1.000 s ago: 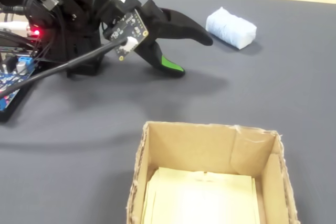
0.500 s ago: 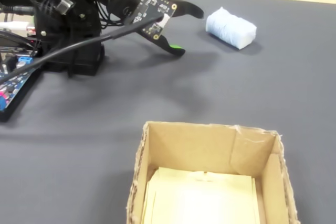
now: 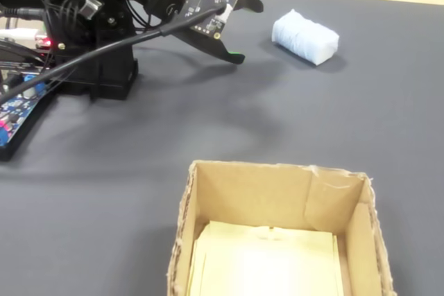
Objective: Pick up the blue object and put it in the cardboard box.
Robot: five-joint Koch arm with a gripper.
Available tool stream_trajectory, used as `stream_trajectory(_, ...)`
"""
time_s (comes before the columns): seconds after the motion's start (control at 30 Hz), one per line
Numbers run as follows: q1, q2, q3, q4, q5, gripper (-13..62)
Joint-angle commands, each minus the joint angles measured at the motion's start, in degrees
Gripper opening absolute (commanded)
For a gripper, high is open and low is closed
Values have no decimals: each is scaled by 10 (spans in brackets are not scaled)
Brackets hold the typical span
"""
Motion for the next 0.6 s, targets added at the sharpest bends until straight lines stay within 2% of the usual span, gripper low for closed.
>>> stream_trajectory(0.0,-22,41,-91,12,20,330)
stream_trajectory(0.17,-23,-2,-175,89,20,330)
stream_trajectory(0.2,-15,-50,-264,227,2,331)
stream_trajectory(0.33,-14,-135,-382,350,-47,331)
stream_trajectory(0.57,-18,-298,-515,417,-83,339)
